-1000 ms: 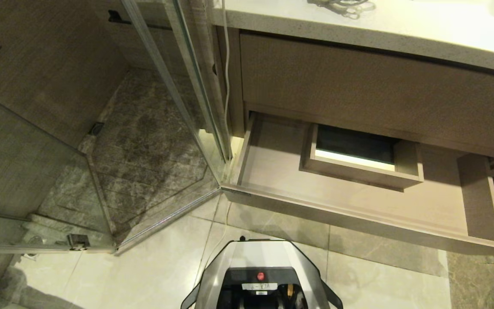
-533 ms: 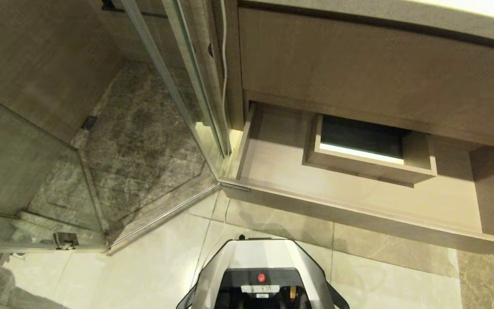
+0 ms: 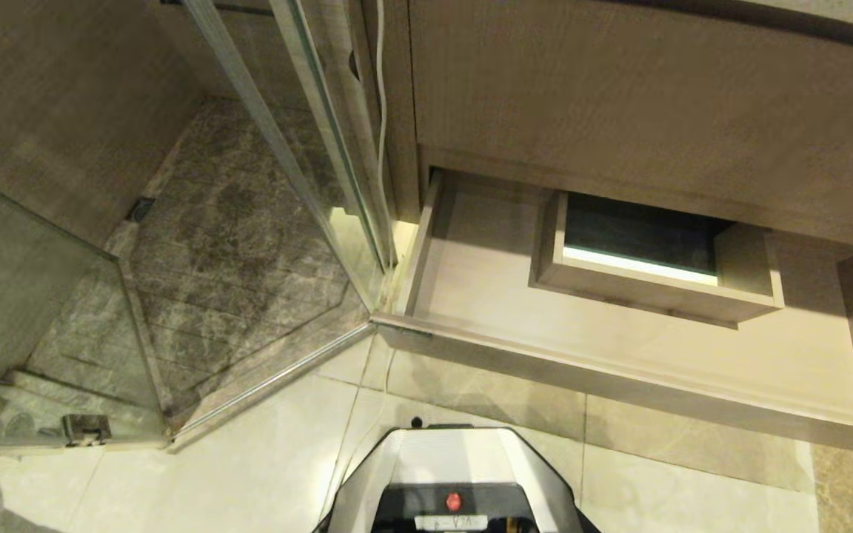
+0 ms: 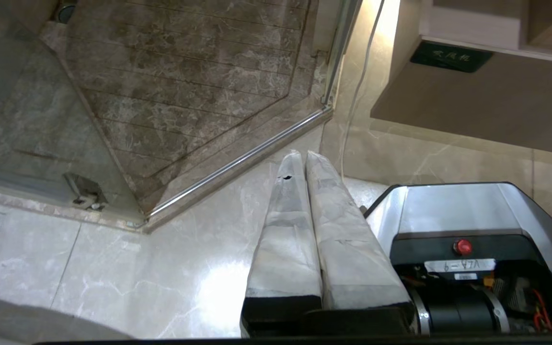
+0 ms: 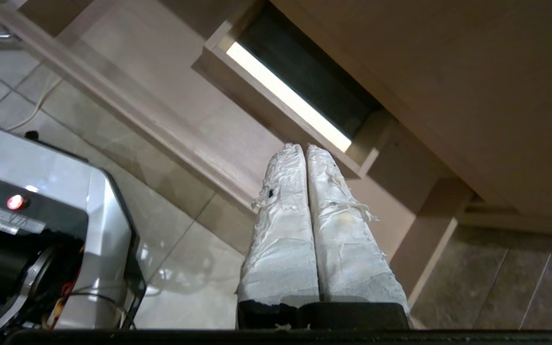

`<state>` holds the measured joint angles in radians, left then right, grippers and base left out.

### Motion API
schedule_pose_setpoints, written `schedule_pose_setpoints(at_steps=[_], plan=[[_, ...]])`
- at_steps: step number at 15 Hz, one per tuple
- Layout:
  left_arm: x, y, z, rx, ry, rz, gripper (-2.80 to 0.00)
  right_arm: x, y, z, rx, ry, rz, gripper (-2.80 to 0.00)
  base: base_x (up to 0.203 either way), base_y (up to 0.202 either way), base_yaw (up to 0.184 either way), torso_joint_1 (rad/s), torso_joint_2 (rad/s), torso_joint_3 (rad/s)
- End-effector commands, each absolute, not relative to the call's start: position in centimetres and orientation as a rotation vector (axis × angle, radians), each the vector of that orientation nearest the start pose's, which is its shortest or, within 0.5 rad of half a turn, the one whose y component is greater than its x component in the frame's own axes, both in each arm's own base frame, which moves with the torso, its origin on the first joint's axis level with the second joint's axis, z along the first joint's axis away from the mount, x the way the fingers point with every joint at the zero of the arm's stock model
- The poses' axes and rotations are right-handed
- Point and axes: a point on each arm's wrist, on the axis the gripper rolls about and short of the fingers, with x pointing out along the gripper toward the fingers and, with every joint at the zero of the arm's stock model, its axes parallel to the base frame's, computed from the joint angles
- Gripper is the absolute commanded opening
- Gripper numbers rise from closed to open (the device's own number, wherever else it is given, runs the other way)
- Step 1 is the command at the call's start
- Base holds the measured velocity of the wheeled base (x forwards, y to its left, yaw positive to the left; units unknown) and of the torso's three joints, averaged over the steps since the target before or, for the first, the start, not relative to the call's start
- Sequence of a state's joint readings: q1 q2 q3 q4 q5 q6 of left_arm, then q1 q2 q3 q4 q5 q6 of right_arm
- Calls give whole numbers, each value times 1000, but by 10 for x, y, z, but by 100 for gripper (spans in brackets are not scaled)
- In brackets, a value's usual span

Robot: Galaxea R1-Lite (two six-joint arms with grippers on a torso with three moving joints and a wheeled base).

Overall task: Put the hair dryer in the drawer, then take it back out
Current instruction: Close the drawer

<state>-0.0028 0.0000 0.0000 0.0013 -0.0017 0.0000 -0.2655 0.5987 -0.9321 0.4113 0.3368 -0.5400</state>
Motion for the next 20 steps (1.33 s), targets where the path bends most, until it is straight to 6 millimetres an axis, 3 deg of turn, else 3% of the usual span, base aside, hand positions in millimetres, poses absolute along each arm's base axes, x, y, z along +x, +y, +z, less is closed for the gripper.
schedule_pose_setpoints(at_steps=[1,14,20], plan=[[-23,0,75,0,3,-3,-280,-3,9,289,-517,60,94,-280,0,0,0,-41,446,349],[-23,0,75,0,5,-3,-280,0,8,274,-498,118,108,-280,0,0,0,-13,367,366],[-23,0,75,0,3,-3,-280,0,8,268,-489,151,121,-280,0,0,0,99,65,141]])
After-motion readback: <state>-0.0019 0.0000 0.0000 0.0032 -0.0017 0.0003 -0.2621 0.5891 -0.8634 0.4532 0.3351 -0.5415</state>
